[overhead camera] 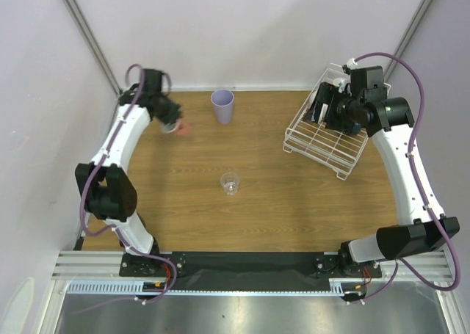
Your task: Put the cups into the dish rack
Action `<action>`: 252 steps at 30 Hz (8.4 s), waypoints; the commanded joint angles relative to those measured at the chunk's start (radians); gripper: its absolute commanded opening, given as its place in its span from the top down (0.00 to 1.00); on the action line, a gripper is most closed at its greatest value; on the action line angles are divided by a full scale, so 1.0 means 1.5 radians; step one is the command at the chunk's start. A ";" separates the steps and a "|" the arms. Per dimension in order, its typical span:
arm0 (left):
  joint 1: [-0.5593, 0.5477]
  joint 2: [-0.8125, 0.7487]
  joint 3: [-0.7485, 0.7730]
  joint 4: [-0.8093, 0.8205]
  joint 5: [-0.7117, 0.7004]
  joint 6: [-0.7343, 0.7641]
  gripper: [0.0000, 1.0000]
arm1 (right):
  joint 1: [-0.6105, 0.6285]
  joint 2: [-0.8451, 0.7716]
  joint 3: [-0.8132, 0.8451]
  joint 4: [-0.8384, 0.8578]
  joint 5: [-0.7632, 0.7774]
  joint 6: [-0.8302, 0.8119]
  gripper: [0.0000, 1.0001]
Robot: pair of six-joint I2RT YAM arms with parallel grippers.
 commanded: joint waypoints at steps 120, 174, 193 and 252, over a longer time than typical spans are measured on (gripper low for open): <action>-0.085 -0.398 -0.157 0.126 0.373 0.229 0.00 | -0.108 0.223 0.087 0.006 0.096 0.315 1.00; -0.084 -0.411 -0.130 -0.288 -0.118 0.291 0.00 | -0.141 0.590 0.468 -0.095 0.295 0.053 0.05; 0.037 -0.400 -0.322 -0.311 -0.200 0.109 0.11 | 0.083 0.149 0.202 -0.088 0.158 0.035 0.02; -0.175 -0.226 -0.215 0.931 0.477 -0.735 1.00 | 0.093 -0.026 -0.048 0.349 -0.385 0.038 0.00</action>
